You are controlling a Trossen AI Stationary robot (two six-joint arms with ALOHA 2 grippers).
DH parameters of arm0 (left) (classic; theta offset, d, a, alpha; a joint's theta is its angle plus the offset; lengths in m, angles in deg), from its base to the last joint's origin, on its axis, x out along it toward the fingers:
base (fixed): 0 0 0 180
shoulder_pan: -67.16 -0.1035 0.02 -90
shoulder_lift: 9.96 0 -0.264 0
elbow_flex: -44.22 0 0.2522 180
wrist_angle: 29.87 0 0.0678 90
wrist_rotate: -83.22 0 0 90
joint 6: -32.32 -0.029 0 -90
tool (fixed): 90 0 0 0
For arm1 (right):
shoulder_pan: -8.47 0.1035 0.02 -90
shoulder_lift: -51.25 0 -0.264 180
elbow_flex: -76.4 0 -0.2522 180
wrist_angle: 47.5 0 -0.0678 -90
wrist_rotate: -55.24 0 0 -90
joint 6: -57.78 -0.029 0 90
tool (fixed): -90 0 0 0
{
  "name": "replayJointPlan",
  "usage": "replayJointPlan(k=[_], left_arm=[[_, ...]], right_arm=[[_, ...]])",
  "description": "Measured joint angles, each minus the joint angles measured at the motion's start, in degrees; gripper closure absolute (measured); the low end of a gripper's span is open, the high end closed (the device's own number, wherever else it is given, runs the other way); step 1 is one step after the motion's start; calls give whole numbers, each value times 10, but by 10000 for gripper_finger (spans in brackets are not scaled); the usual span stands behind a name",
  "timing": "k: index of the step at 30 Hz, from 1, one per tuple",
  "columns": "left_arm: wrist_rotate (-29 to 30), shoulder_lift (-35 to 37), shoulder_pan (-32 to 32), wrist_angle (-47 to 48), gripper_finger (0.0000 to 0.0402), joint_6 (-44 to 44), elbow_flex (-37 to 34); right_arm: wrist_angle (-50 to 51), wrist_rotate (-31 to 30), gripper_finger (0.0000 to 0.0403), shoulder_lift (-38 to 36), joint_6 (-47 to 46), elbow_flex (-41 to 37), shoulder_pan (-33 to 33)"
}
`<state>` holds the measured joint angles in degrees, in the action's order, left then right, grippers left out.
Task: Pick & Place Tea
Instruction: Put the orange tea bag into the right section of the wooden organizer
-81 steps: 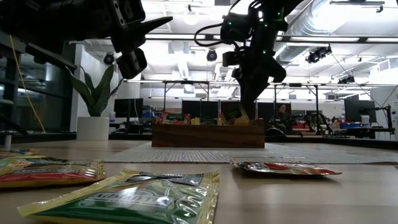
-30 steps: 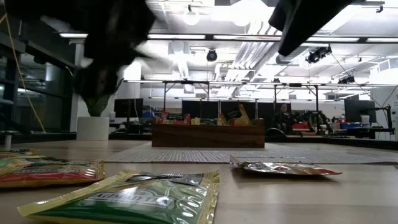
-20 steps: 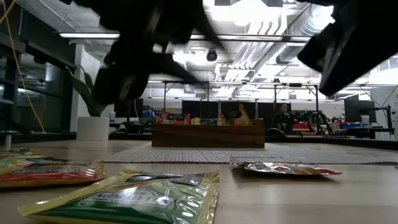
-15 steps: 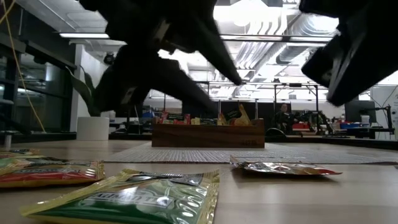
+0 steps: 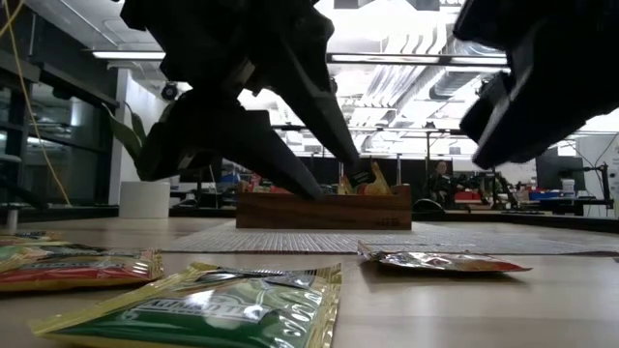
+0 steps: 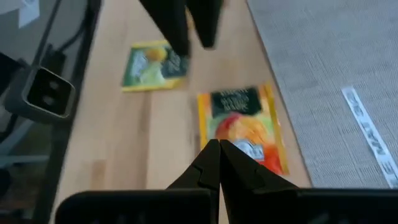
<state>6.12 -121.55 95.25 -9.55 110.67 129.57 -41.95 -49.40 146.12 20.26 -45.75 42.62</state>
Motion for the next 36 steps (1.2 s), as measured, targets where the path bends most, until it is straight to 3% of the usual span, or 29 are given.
replayJointPlan(k=[9, 28, 36], left_arm=[[1, 0, 0, 5, 270, 0, 0], [-5, 0, 0, 9, 270, 1, -1], [-4, -4, -4, 5, 270, 71, -1]], right_arm=[[-27, 12, 403, 9, 3, -15, -8], [-110, 41, 403, 113, -52, -13, -12], [-111, 47, 403, 134, -90, -12, -12]])
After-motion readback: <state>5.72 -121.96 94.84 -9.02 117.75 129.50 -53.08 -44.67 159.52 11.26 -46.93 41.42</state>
